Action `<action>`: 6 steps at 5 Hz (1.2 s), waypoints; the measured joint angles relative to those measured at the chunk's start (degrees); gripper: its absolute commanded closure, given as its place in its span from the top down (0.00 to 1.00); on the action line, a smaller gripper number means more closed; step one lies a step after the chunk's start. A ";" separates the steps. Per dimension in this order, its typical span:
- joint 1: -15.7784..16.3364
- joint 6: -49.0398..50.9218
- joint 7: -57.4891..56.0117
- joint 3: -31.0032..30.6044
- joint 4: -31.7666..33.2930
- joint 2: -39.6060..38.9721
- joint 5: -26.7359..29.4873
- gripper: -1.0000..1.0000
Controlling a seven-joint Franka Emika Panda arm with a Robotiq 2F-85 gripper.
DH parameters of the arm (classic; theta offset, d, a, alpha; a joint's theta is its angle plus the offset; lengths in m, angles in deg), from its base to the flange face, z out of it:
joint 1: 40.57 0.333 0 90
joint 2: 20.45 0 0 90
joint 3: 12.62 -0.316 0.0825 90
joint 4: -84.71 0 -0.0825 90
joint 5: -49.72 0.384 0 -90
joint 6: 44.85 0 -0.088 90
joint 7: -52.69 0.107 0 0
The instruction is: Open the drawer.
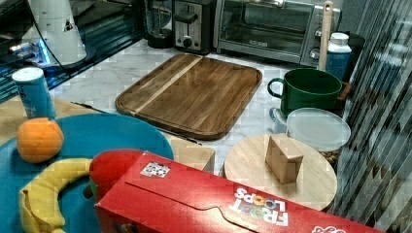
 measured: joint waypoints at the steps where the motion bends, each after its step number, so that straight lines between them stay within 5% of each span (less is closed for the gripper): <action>1: -0.32 -0.77 -0.01 0.02 0.06 -0.11 -0.45 1.00; 4: -1.58 -2.35 -0.12 -0.98 1.73 -0.20 -0.39 1.00; 6: -2.32 -3.22 -12.43 -1.12 6.43 -0.16 -0.39 1.00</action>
